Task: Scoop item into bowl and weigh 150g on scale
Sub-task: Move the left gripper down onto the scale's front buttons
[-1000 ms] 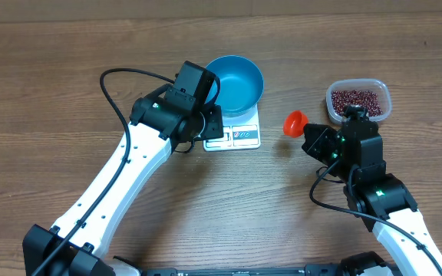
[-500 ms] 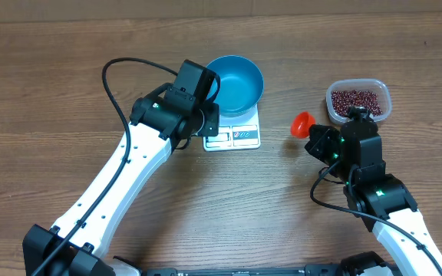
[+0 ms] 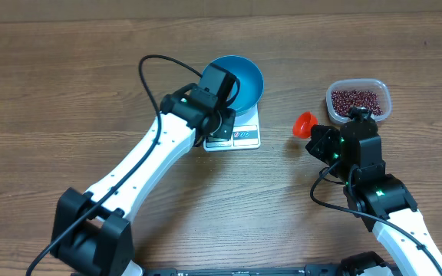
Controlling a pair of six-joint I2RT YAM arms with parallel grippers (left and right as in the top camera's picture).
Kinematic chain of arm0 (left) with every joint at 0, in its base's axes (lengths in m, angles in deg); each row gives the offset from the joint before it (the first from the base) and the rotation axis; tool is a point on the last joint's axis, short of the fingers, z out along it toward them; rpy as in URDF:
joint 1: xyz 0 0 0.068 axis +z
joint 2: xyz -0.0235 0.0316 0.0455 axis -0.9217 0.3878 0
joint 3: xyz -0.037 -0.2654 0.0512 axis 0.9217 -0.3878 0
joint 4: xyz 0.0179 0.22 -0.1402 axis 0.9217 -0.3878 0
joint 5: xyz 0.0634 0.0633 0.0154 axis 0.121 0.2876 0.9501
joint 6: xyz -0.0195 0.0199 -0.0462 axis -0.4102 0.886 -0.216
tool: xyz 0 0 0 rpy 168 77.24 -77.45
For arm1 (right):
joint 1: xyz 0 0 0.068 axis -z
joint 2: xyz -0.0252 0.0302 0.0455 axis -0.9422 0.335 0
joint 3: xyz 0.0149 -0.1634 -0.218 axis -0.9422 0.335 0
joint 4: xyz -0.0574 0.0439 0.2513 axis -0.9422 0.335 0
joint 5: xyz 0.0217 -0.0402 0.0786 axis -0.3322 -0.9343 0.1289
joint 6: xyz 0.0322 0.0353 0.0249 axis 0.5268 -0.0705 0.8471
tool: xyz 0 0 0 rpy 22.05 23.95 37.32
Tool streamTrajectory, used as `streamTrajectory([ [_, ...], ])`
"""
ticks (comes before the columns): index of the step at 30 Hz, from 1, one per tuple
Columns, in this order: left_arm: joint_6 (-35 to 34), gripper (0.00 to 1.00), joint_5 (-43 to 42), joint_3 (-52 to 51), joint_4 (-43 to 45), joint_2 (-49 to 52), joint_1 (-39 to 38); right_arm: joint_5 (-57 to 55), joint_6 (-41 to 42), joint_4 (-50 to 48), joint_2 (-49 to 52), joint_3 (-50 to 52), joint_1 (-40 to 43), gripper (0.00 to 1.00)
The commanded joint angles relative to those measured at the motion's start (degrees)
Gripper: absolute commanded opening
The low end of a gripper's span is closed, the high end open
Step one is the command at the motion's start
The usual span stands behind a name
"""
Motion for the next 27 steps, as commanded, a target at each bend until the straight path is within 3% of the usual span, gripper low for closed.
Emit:
streamTrajectory([
  [1, 2.2, 0.04, 0.5, 0.5, 2.0, 1.7, -0.9, -1.0, -0.3, -0.3, -0.7, -1.2, 0.2, 0.04],
  [11, 8.6, 0.04, 0.8, 0.5, 6.8, 7.7, -3.8, -1.0, -0.3, -0.3, -0.6, -1.2, 0.2, 0.04],
  [27, 8.8, 0.04, 1.8, 0.5, 11.1, 9.2, -4.2, -1.0, -0.3, -0.3, -0.6, -1.2, 0.2, 0.04],
])
